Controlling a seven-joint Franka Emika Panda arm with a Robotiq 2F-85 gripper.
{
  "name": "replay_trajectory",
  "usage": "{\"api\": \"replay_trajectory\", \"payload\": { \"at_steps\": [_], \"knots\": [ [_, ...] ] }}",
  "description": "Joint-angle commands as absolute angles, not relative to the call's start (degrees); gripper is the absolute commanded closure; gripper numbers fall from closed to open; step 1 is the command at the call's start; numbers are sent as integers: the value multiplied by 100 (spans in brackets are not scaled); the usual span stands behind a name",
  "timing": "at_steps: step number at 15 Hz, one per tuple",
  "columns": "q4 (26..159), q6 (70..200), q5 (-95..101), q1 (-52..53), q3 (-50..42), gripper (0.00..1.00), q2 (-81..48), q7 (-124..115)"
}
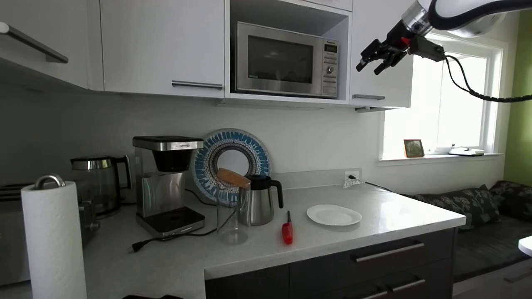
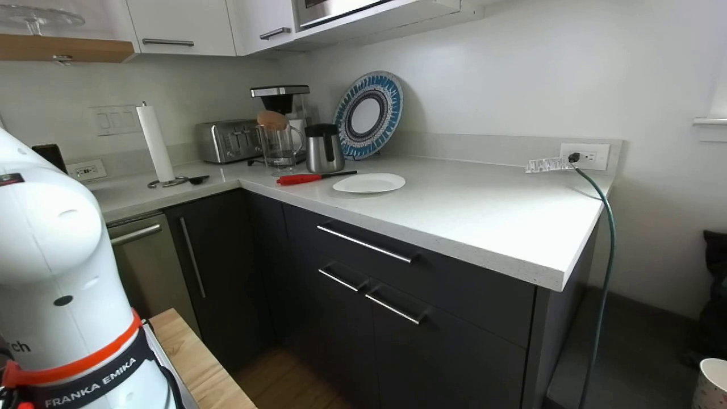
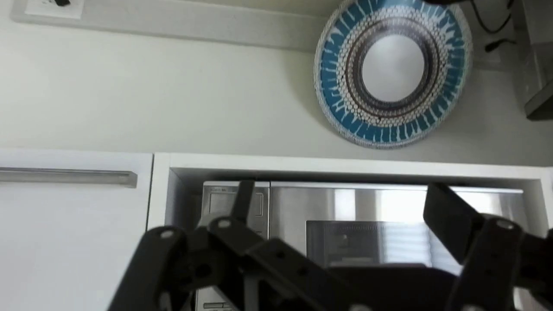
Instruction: Push one button on the microwave
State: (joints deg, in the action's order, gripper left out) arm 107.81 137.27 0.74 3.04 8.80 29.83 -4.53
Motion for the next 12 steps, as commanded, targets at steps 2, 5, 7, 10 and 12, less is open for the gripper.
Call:
{"api": "replay_trajectory", "payload": {
  "at_steps": [2,5,7,10,12],
  "knots": [
    [10241,14872,148,242,1017,0,1992,-839],
    [9974,15814,389,102,1091,26,1499,-1112],
    [9816,16392,767,-176,1213,42,1227,-1444],
    [9639,17048,1386,-568,1349,65,914,-1975],
    [9551,17339,1799,-808,1444,80,766,-2361]
  ]
}}
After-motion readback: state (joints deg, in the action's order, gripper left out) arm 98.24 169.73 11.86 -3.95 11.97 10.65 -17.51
